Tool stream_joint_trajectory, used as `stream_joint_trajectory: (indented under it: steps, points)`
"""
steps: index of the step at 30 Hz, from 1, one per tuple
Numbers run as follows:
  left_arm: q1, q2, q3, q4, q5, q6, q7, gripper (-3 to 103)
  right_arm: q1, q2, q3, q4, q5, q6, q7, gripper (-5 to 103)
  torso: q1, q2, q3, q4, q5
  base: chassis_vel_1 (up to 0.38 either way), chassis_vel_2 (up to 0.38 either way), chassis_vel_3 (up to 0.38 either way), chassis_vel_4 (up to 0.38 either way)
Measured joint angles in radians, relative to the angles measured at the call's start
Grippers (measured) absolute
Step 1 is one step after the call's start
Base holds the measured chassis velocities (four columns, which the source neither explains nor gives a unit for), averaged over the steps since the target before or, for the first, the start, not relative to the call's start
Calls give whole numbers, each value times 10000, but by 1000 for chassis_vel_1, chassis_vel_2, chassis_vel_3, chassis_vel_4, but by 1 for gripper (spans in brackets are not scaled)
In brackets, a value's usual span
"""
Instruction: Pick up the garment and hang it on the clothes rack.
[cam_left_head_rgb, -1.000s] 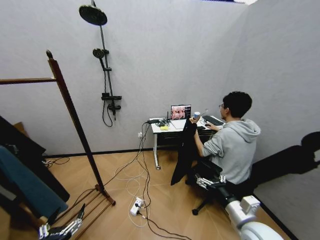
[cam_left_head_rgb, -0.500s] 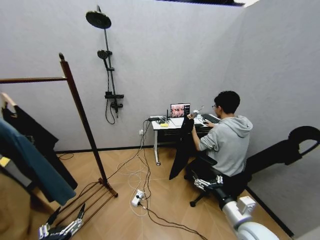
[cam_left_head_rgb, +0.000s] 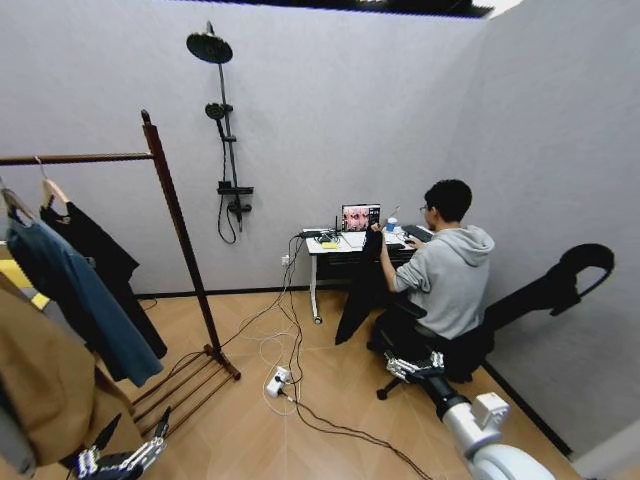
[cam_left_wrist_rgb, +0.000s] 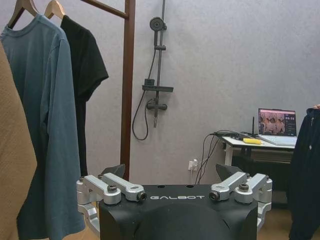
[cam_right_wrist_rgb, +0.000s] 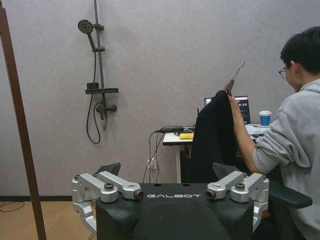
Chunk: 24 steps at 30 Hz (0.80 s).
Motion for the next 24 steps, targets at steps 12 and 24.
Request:
stream_joint_trajectory:
  steps: [12,24]
  points:
    - [0,0,0,0,0,0,-1,100,-55,94,2,84,-104,-18,6,100,-3,1,-2,-1,-5,175,-187,-198,164]
    - [0,0,0,0,0,0,2,100,51,293,-303,94,-428,-128,8,100,0,0,0,-1,5,160,-168,-160,165]
